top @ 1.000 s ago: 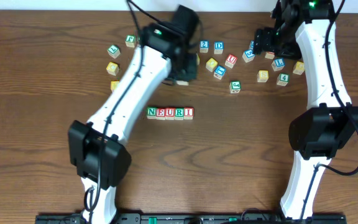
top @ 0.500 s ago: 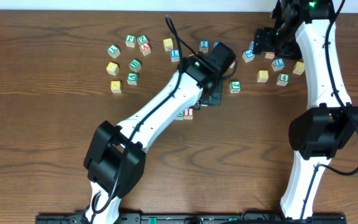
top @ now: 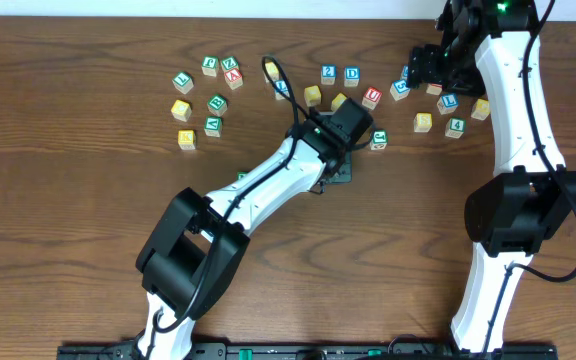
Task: Spell out NEURIPS
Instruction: 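Carry the blue P block forward with the left gripper toward the row, then lower the P block right of I and open the left gripper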
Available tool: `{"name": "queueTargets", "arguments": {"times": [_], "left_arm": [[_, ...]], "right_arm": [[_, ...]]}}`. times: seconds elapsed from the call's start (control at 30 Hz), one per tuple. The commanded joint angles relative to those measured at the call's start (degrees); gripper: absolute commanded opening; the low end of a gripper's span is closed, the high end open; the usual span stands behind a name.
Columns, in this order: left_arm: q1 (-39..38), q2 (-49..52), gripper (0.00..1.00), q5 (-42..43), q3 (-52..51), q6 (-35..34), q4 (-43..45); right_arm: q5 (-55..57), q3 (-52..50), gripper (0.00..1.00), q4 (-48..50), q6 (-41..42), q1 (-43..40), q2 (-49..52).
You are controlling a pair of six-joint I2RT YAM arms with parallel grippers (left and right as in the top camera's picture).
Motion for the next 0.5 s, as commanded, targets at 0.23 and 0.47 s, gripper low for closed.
{"name": "queueTargets", "arguments": {"times": [0.23, 0.47], "left_arm": [[-0.13, -0.09, 0.27, -1.33, -3.30, -1.55, 3.43], [-0.13, 2.12, 0.27, -1.29, -3.34, -1.55, 3.56]], "right_arm": [[0.48, -0.33, 0.88, -0.24, -0.76, 0.15, -0.63], [0.48, -0.33, 0.88, -0.79, -0.79, 0.13, -0.63]]}}
